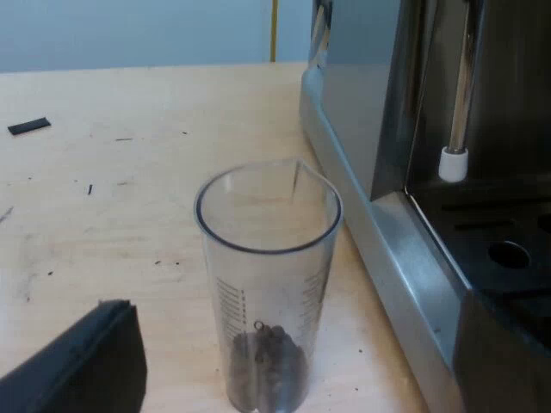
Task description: Pour the beans into the coffee machine
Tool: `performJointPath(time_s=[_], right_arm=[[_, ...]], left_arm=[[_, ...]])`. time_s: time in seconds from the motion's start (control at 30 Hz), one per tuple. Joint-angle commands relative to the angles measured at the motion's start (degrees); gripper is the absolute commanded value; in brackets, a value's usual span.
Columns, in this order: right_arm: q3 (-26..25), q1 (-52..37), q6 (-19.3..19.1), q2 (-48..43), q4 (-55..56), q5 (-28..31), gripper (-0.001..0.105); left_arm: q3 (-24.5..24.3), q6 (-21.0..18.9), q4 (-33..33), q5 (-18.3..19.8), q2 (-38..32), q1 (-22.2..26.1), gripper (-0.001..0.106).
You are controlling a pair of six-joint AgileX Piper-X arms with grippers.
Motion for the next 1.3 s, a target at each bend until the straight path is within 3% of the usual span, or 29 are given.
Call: performJointPath(time_s=[0.03, 0.27, 0.6, 0.83, 1.3], right_arm=[[-0.62, 0.11, -0.23, -0.19, -0.70, -0.27, 0.079], [-0.62, 0.11, -0.23, -0.19, -0.70, -0.27, 0.079], [-0.62, 0.11, -0.23, -0.19, -0.70, -0.27, 0.079], [-0.62, 0.11, -0.23, -0.19, -0.70, -0.27, 0.079], [-0.62, 0.11, -0.23, -0.19, -0.70, -0.27, 0.079]], left_arm=[[-0.11, 0.82, -3.04, -0.05, 2.43, -0.39, 0.079], [-0.11, 1.46, -10.10, -0.05, 10.06, -0.39, 0.079], [-0.31, 1.46, -25.36, -0.05, 24.86, -0.39, 0.079], [-2.57, 1.32, -32.68, -0.05, 33.71, -0.39, 0.079], [-10.34, 1.32, -32.66, -0.05, 40.32, -0.39, 0.079]])
